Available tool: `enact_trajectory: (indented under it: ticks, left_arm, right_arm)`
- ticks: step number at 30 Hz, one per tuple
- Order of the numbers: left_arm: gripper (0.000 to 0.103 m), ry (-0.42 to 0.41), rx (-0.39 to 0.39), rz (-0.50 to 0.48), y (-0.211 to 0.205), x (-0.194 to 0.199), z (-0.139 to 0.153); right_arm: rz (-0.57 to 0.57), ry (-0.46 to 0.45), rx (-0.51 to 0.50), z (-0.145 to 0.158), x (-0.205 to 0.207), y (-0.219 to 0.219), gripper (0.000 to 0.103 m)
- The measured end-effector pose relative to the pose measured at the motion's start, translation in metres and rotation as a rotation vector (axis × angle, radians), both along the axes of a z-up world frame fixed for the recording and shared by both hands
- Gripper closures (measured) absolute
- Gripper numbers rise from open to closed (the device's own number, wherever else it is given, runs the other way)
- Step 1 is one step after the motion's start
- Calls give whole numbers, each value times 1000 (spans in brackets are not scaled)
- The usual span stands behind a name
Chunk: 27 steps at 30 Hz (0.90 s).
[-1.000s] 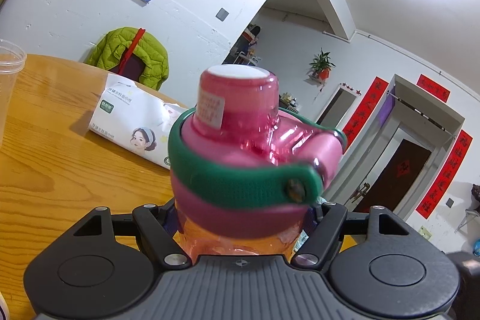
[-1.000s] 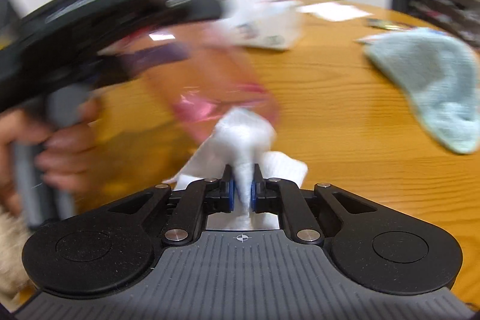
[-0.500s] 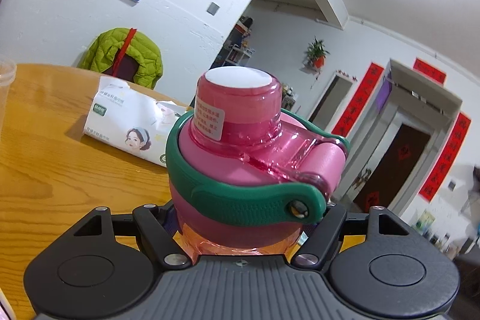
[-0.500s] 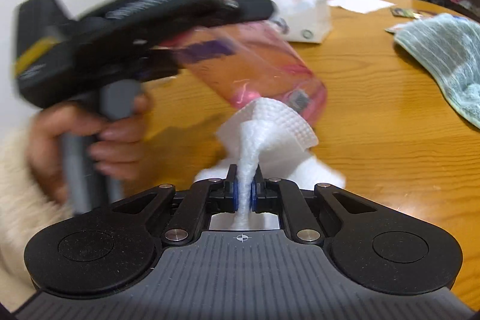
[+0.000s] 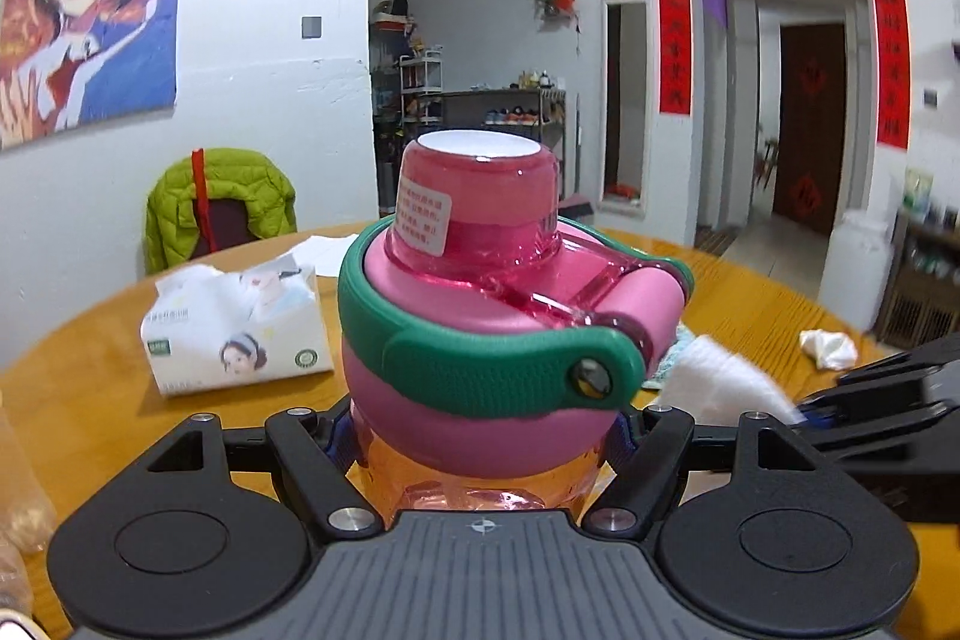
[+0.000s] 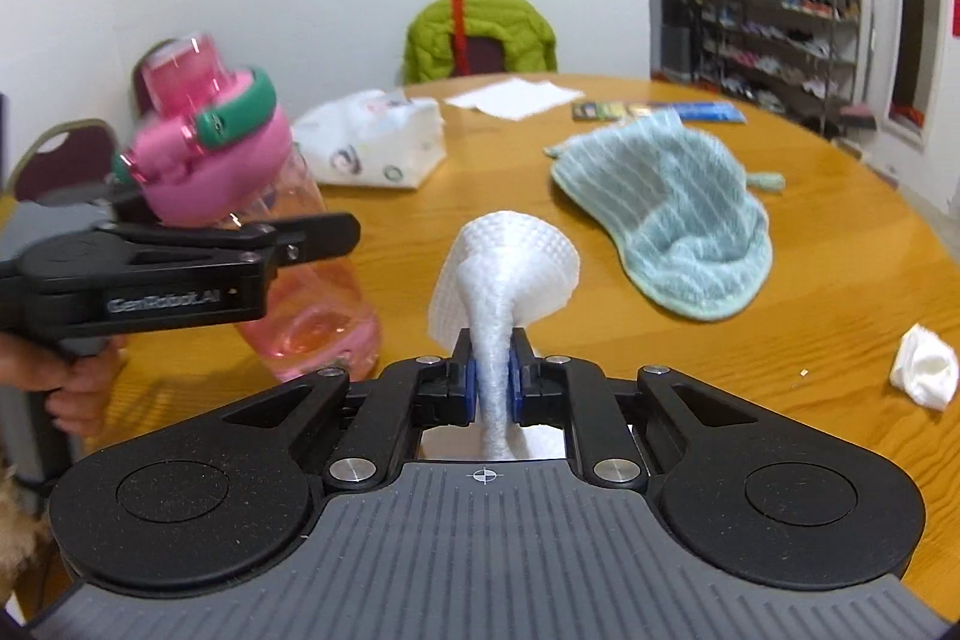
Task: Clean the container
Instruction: 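Set the pink bottle upright on the table and open the left gripper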
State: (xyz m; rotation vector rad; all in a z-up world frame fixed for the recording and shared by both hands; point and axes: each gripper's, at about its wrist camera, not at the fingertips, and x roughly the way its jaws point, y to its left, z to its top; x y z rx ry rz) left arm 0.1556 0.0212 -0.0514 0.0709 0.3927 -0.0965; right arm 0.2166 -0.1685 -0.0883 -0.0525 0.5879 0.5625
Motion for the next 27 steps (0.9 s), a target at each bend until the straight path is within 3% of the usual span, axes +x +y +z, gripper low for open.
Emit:
enact_trajectory:
  ticks: [2,7,8,10,14,16,18,22,27]
  left_arm:
    - [31,7,5,14,-1,6,0]
    - [31,26,-65,48,12,12,-1]
    - [31,25,-78,51,14,11,-2]
    - [31,24,-96,57,17,9,-2]
    - [14,11,-129,58,22,2,0]
    - [11,10,-132,63,21,-3,2]
    - [6,13,-131,68,20,-10,5]
    - [1,21,-177,83,23,-24,10]
    - [1,24,-143,99,21,-45,21]
  right_arm:
    - [-31,12,-18,-5,2,5,87]
    - [-66,66,-33,-24,19,17,87]
    - [-65,74,-37,-27,16,18,83]
    - [-59,74,-37,-29,15,19,54]
    - [-73,36,17,-20,5,12,40]
    - [-88,16,63,-13,-1,5,20]
    - [-95,-10,100,-7,-11,-3,10]
    - [-107,-45,115,7,-33,-11,1]
    - [-118,-18,192,27,-54,-20,0]
